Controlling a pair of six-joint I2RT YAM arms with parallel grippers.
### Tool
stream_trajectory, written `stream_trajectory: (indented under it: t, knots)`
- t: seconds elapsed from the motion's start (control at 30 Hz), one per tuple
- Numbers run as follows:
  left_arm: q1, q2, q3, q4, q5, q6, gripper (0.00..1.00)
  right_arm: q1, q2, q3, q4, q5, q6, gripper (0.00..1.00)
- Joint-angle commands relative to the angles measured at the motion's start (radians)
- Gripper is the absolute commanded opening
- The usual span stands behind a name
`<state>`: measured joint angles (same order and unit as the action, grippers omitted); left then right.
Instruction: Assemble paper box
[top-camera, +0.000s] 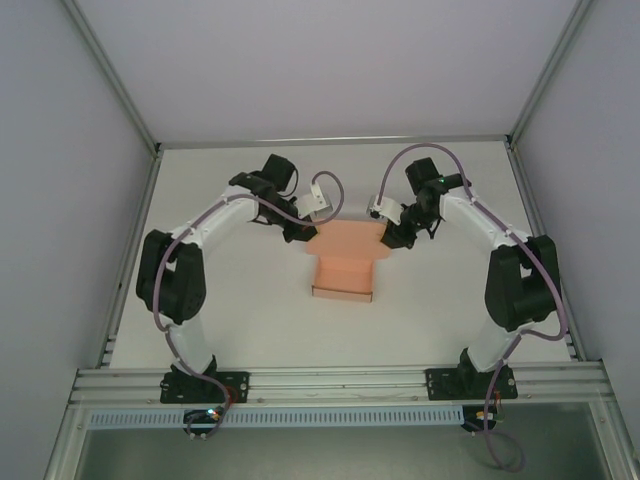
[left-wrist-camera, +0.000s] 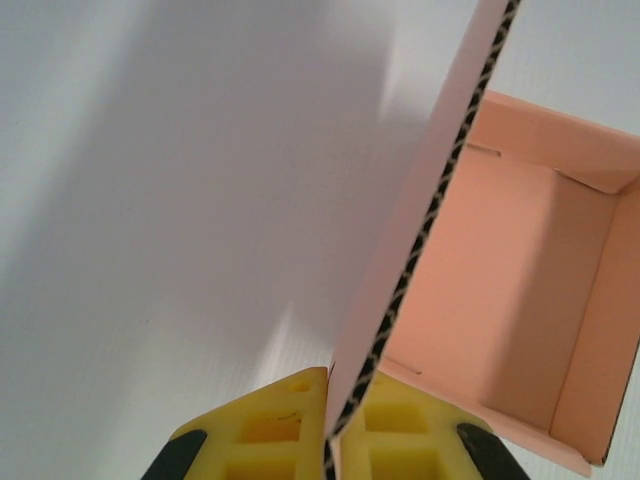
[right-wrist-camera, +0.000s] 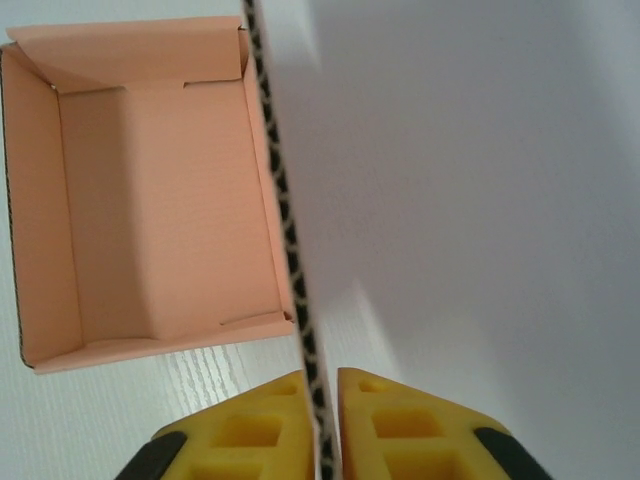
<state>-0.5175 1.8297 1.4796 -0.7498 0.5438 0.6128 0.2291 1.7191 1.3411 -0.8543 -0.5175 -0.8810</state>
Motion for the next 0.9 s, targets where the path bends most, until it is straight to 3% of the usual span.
stream_trajectory:
  t: [0.0,0.17,0.3,0.4,0.53,0.67,0.87]
  knots:
    - [-0.002,-0.042,-0.026,0.076,-0.025,-0.056,0.00,0.002,0.026,0.025,-0.051,-0.058,0.022,0.10]
    - [-0.003,-0.085,-0.083,0.202,-0.083,-0.148,0.00,0.005,0.002,0.004,0.013,-0.058,0.101,0.00]
    - [-0.020,-0.112,-0.097,0.316,-0.264,-0.339,0.00,0.017,-0.062,-0.027,0.184,0.068,0.364,0.00]
    - [-0.052,-0.131,-0.104,0.356,-0.377,-0.466,0.00,0.045,-0.104,-0.042,0.291,0.231,0.657,0.00]
    - [-0.098,-0.137,-0.133,0.407,-0.481,-0.593,0.00,0.089,-0.140,-0.082,0.363,0.358,1.003,0.00]
    - [-0.139,-0.102,-0.100,0.379,-0.585,-0.702,0.00,0.162,-0.136,-0.102,0.414,0.463,1.168,0.04]
    - [-0.168,-0.086,-0.127,0.448,-0.652,-0.980,0.00,0.216,-0.138,-0.156,0.570,0.531,1.409,0.00]
